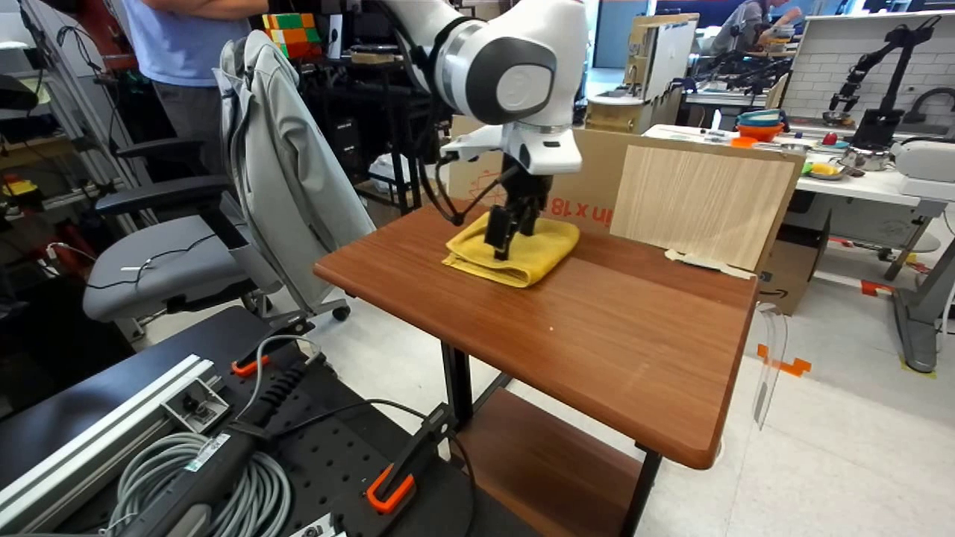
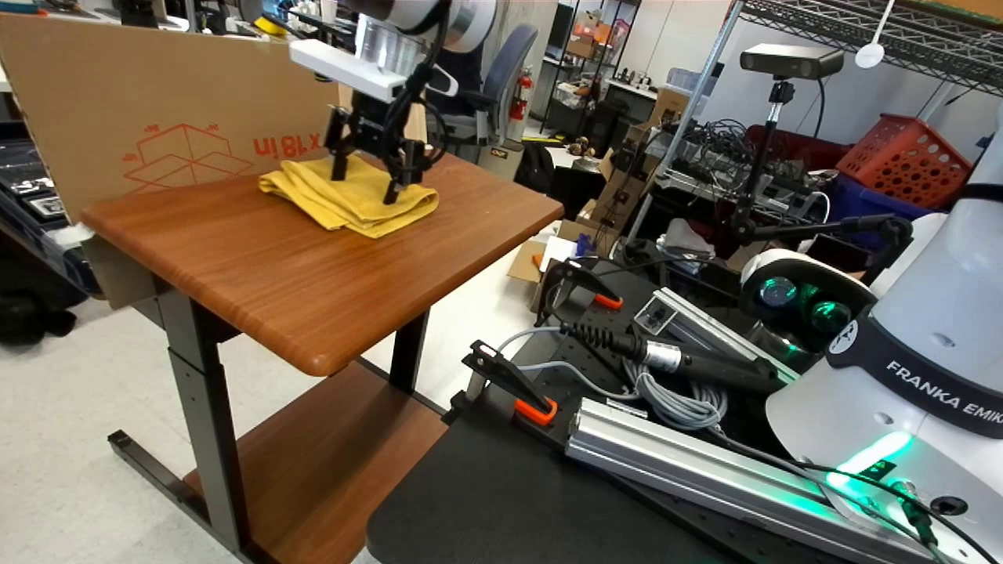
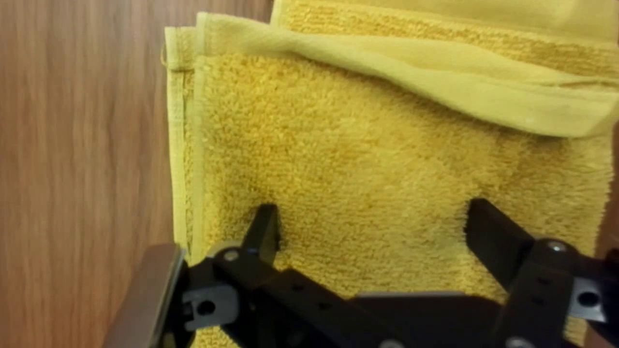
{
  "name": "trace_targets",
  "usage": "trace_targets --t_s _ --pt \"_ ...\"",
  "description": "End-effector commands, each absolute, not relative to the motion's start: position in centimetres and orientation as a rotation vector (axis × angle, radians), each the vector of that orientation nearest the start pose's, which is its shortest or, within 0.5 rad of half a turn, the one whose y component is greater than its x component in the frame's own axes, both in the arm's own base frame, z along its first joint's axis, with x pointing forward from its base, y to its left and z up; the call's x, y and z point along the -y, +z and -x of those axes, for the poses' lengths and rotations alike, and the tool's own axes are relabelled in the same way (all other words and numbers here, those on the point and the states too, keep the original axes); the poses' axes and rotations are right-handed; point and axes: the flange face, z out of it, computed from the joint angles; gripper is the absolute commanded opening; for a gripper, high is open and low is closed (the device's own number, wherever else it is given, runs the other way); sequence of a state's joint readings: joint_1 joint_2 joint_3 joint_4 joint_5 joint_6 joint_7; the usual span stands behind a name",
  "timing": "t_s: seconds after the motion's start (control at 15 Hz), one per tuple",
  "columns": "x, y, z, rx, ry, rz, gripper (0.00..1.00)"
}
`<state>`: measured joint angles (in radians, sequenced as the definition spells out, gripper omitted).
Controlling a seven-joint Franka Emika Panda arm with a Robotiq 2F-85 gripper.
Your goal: Clean the table with the yellow cloth
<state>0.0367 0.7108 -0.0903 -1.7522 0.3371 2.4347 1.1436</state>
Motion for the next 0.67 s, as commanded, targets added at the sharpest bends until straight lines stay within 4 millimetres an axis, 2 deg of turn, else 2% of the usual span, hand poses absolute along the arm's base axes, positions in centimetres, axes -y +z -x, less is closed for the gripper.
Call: trace_targets --t_s 0.0,0.2,0.33,0.47,0.6 --pt "12.1 16.6 -63.8 -2.193 0.123 2.055 1.0" --pt "18.5 16.8 -62.2 -2.329 0.105 1.875 1.0" --pt "21.3 16.9 -61.2 -2.392 0.087 1.785 1.0" --pt "23.0 17.1 -60.6 -2.433 0.083 1.716 1.0" --pt "23.4 17.1 -60.3 -2.454 0.079 1.675 1.0"
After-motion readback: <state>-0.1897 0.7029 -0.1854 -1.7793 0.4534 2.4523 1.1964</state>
